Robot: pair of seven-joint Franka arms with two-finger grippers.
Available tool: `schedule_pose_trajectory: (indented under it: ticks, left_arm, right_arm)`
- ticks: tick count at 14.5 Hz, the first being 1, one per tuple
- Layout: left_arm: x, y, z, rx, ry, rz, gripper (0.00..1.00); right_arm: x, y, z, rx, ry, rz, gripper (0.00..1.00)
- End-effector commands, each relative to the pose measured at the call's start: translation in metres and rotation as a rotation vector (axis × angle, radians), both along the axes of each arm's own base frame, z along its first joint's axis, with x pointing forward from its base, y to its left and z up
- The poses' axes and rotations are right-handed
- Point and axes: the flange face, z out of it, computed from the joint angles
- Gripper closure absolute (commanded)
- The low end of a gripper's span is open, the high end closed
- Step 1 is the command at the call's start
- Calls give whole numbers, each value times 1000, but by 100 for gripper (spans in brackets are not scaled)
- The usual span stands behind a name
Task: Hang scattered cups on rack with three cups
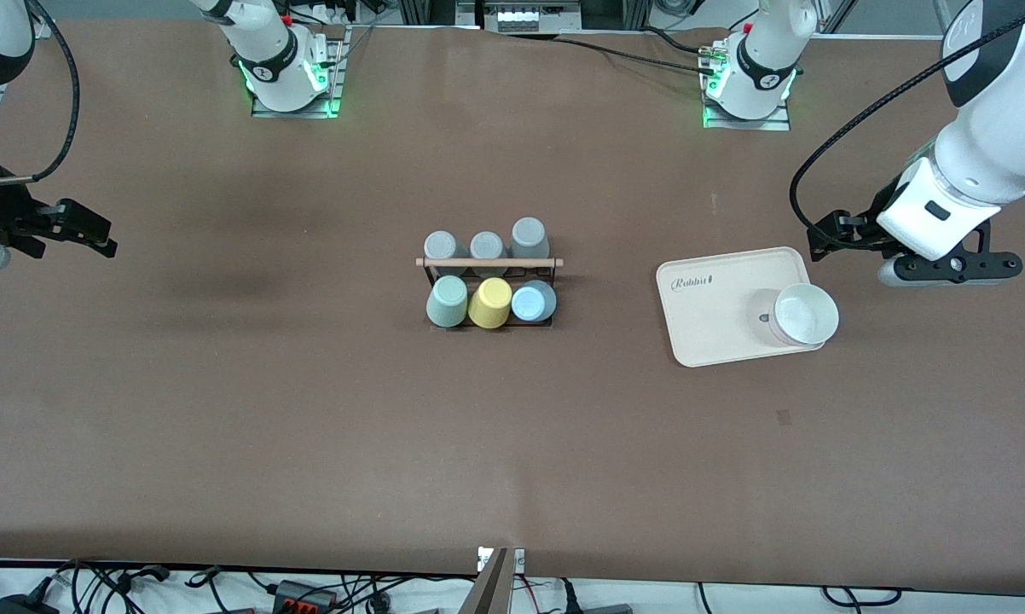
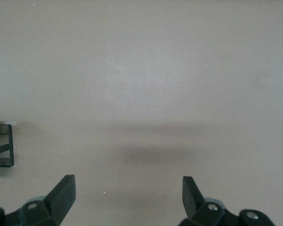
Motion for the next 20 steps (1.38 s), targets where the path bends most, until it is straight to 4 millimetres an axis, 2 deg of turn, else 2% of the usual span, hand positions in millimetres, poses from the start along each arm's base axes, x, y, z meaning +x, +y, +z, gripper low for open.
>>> schedule_pose_trajectory:
  ticks: [1, 14, 20]
  left_arm:
    - [-5, 4, 6, -19, 1, -20, 0]
    - [-5, 6, 6, -19, 2, -17, 0]
    - [-5, 6, 6, -19, 2, -17, 0]
  right_arm:
    - [-6, 5, 8, -5, -16, -2, 0]
    - [-20, 4, 16, -3, 18, 7, 0]
    - [-19, 7, 18, -5, 10, 14, 0]
